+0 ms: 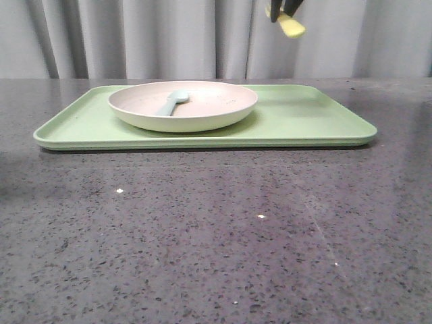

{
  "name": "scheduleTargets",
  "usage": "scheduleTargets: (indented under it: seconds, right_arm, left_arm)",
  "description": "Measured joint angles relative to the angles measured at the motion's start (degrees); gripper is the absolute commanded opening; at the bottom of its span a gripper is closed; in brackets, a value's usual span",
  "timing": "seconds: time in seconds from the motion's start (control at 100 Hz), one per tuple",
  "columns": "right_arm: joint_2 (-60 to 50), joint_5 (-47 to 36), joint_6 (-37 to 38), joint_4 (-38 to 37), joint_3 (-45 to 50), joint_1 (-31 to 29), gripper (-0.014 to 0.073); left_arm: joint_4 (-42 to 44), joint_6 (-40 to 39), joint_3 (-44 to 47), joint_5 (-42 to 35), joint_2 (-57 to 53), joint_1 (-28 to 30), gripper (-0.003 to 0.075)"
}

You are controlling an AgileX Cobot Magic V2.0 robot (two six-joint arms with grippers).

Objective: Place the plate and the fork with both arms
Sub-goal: 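Move the fork beside the plate and lower it onto the tray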

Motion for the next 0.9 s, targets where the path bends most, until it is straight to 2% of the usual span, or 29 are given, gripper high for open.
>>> scheduleTargets:
  seconds: [0.34, 0.57, 0.64, 0.76, 0.81, 0.9]
  right_arm:
    - [0.51, 0.0, -0.17, 0.22, 9.27, -1.19, -0.0049]
    - [2.77, -0.23, -0.41, 0.38, 10.45, -1.19, -0.004]
    - [2.87, -0.23, -0.67, 0.38, 10.45, -1.19, 0.0015]
    - [2.9, -0.36, -0.87, 0.38, 10.45, -1.19, 0.0237]
    - [2.9, -0.36, -0.87, 0.38, 10.45, -1.19, 0.0304]
    - [2.9, -0.45, -0.87, 0.38, 10.45, -1.19, 0.0328]
  left_arm:
    - [0.0, 0.0, 0.0, 0.0, 0.0, 0.0, 0.0303]
    - [0.0, 0.0, 0.0, 0.0, 0.0, 0.0, 0.0303]
    - [0.0, 0.0, 0.0, 0.0, 0.0, 0.0, 0.0303]
    - [-0.1, 0.0, 0.0, 0.0, 0.0, 0.0, 0.0303]
    - [-0.1, 0.0, 0.0, 0.0, 0.0, 0.0, 0.0303]
    - [-0.1, 0.0, 0.0, 0.0, 0.0, 0.0, 0.0303]
